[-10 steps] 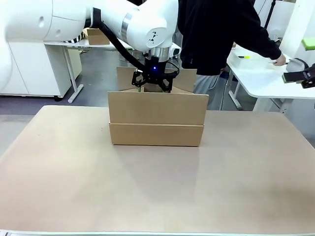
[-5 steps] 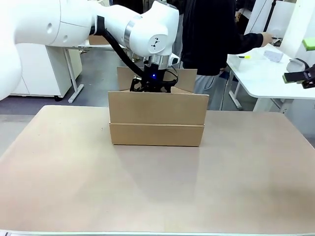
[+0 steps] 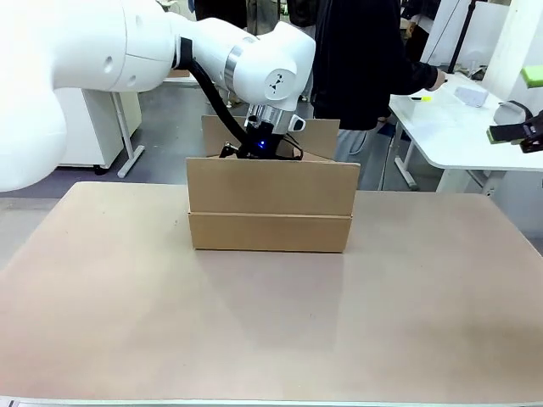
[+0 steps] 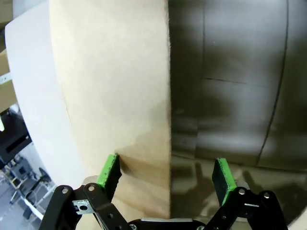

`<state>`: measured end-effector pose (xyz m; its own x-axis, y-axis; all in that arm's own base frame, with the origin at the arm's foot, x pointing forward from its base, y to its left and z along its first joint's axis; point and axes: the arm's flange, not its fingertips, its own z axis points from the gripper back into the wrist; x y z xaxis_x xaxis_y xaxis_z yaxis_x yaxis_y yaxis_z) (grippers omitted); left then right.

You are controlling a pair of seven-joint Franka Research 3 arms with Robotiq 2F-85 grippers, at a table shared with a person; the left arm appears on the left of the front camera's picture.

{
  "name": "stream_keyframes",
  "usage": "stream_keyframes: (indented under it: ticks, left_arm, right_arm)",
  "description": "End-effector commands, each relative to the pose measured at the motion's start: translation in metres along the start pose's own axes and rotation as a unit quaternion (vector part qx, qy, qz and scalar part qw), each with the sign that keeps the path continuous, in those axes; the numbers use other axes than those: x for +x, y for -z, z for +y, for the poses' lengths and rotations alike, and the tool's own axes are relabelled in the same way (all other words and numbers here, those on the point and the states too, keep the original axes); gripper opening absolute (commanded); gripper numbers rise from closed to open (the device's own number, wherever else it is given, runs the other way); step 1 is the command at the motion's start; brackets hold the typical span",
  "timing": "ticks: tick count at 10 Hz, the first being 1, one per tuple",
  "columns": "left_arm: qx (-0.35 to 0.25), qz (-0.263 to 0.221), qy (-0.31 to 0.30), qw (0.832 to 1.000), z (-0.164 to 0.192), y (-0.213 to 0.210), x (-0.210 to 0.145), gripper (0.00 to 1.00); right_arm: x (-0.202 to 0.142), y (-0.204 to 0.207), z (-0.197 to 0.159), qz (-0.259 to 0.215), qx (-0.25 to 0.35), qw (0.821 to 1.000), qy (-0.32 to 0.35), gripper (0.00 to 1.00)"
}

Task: Pack the gift set into the box.
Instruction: Place both hands on the side flaps of the Package Box and spread them outward.

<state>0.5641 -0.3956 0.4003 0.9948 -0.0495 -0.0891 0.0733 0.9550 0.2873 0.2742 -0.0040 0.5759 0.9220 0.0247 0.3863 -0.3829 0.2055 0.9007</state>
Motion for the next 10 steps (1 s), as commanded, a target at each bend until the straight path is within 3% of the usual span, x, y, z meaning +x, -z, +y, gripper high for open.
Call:
stream_keyframes:
  ticks: [1,7,10]
  left_arm:
    - [0.032,0.005,-0.012,0.999,0.001,-0.004,0.006,1.00]
    - [0.095,0.017,-0.027,0.995,0.012,-0.004,-0.011,1.00]
    - [0.114,0.000,-0.050,0.992,0.026,-0.009,-0.028,1.00]
  right_arm:
    - [0.003,0.002,0.000,-0.004,0.008,1.000,-0.014,1.00]
    - [0.003,0.002,0.000,-0.004,0.008,1.000,-0.014,1.00]
    - [0.003,0.002,0.000,-0.004,0.008,1.000,-0.014,1.00]
